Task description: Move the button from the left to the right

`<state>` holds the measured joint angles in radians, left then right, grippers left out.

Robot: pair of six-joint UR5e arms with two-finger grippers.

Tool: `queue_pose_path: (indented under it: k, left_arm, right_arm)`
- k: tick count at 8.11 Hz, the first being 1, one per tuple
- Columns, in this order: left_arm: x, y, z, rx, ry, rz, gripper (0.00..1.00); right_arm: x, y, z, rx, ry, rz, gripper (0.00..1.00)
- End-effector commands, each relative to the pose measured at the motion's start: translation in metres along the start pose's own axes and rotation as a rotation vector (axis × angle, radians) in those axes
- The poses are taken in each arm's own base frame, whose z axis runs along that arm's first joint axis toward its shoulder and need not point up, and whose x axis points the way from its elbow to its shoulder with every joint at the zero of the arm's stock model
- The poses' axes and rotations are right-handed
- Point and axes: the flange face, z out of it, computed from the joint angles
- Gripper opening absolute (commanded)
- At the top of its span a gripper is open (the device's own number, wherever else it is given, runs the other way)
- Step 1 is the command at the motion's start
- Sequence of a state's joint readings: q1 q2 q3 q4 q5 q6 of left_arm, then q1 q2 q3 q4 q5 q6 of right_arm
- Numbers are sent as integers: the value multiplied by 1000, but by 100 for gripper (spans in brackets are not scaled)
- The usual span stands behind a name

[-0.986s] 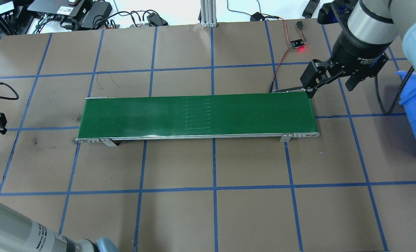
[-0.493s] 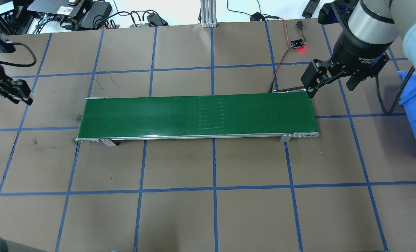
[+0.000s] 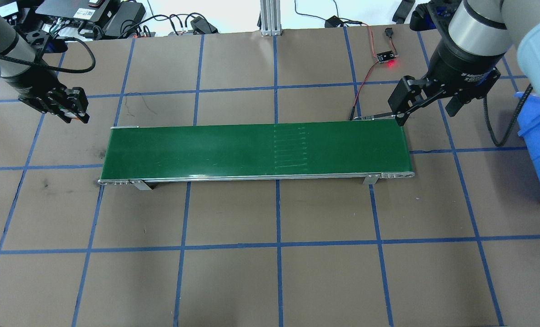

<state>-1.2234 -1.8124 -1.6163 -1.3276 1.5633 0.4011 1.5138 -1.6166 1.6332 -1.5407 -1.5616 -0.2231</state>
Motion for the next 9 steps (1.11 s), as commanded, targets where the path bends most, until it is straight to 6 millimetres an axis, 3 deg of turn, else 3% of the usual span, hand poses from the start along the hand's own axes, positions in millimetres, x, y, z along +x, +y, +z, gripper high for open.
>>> queue_pose_path:
  k: [1,3,5,9]
  left_arm:
    - [14,-6,33,-57,15,-101,0]
    - [30,-5,63,-115,31,-102,0]
    - [25,-9,87,-157,9,-83,0]
    - [41,-11,96,-171,1,7,4]
  right_arm:
    - [3,-5,12,-76,-7,-4,100]
    - [4,-8,19,-114,-12,-4,100]
    - [8,-22,20,-43,9,0,99]
    - [11,-35,28,9,26,14,100]
